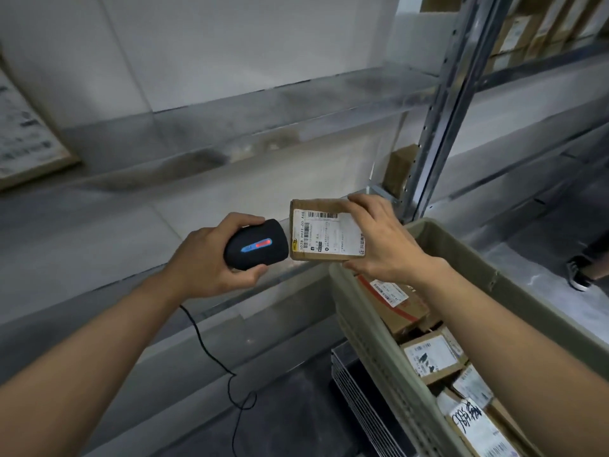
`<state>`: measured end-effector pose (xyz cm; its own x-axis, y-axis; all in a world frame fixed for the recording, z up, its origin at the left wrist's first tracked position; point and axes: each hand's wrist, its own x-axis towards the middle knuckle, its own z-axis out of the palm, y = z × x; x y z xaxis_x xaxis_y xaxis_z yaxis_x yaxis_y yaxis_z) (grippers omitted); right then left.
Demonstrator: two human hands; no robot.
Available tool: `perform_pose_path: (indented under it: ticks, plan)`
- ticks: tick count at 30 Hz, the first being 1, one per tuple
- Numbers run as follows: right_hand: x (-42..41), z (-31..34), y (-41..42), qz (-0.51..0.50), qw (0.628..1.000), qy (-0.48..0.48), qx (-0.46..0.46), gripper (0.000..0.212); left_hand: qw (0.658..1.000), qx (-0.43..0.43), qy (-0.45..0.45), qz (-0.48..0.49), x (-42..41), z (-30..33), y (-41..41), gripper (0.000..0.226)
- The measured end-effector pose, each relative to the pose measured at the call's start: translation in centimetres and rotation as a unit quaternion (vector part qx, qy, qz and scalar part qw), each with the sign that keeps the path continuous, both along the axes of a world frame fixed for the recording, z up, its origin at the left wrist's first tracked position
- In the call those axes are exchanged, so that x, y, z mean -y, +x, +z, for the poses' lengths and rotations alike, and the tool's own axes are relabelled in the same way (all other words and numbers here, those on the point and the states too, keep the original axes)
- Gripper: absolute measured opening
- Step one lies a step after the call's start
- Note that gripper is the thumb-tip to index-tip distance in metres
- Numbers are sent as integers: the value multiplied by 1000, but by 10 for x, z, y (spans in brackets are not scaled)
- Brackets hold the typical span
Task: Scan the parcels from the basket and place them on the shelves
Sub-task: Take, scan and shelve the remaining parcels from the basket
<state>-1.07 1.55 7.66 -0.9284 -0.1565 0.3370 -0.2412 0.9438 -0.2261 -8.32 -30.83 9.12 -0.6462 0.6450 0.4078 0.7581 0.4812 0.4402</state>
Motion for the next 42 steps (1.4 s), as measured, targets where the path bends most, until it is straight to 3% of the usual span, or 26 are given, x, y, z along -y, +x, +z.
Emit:
perform_pose_path:
  ticks: [19, 23, 27, 32, 42]
  plan:
    - [91, 18, 13, 105, 994, 20, -4, 109, 987, -117, -100, 46, 109, 27, 65, 72]
    - [97, 17, 23, 98, 995, -7, -12, 113, 994, -74, -48, 71, 121, 21, 75, 72]
    - [105, 21, 29, 83, 995, -50, -29, 112, 991, -51, 61, 108, 124, 16, 86, 71]
    - [117, 37, 27, 77, 991, -79, -72, 113, 971, -38, 183, 150, 121, 17, 100, 66]
    - [134, 87, 8, 72, 959, -218, -164, 106, 928, -14, 289, 234, 104, 40, 125, 63]
